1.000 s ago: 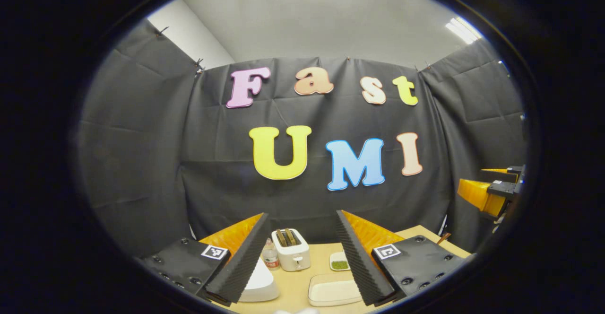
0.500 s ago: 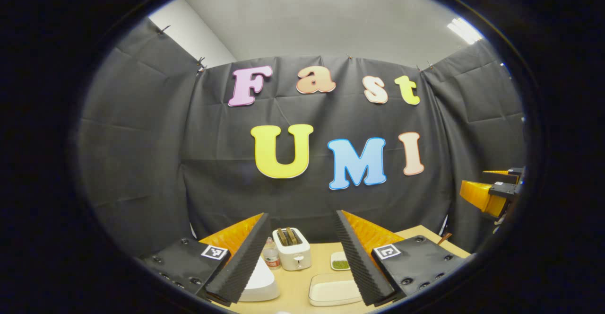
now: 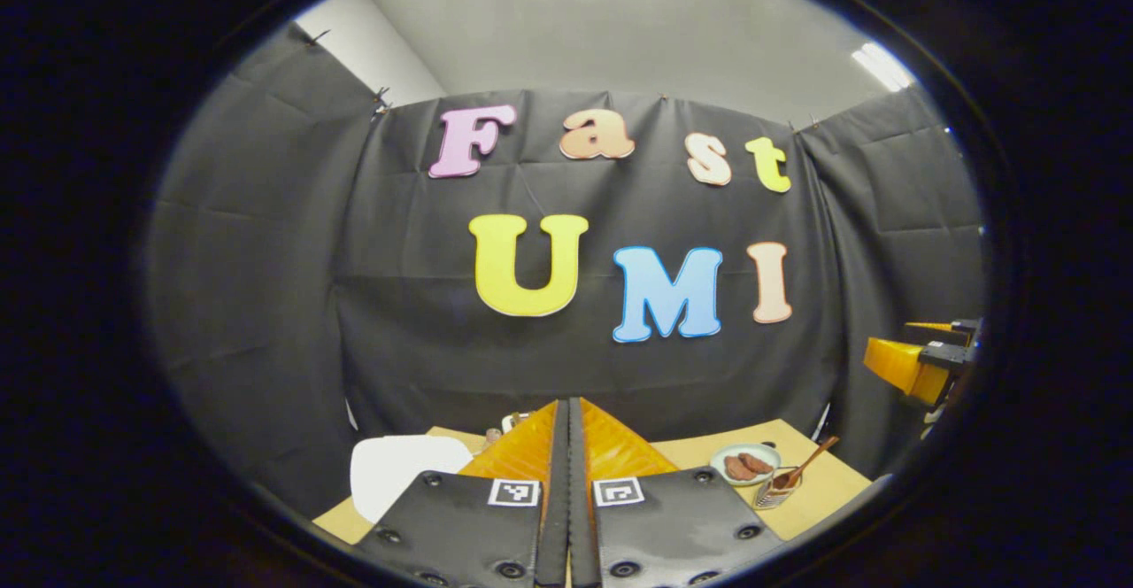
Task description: Close the left gripper, press the button to open the rice cooker; take a wooden spoon from the chopstick holder with the right hand, scoop a spoonful of rice and pour it into the rice cooker, then put the wooden spoon back into the chopstick holder.
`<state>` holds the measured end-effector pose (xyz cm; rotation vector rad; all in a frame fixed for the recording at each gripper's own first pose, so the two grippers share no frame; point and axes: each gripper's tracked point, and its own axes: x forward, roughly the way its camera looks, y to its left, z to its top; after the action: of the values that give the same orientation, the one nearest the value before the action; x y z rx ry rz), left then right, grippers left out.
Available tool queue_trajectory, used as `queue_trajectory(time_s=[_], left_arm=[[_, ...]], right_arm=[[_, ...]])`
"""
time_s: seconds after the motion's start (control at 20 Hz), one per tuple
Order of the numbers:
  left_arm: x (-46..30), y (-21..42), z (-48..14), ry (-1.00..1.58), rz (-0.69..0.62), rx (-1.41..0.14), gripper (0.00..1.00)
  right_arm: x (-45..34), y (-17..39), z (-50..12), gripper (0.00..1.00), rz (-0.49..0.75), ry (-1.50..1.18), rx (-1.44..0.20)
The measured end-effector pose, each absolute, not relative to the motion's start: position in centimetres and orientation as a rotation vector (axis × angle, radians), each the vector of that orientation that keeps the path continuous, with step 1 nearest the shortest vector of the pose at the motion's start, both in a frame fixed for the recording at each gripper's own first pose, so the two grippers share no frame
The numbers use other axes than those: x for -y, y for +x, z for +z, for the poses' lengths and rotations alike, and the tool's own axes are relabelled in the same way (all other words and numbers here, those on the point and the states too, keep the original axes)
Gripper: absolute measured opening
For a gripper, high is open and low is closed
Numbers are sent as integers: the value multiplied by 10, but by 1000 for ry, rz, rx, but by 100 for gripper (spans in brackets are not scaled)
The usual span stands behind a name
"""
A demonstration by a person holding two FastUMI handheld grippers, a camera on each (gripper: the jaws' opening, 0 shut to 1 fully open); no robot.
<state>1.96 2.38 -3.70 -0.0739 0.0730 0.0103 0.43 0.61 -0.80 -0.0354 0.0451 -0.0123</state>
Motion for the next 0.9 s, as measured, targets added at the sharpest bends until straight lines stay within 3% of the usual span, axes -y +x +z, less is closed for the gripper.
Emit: queue_trajectory(time_s=[0.35,0.9], left_arm=[[-135,77,-101,-49,269,-153,7],[-224,111,-316,-92,488,-508,8]], right_arm=[[-7,9,-21,96,-12,-86,-97],[-2,14,-52,96,-7,-136,-204]])
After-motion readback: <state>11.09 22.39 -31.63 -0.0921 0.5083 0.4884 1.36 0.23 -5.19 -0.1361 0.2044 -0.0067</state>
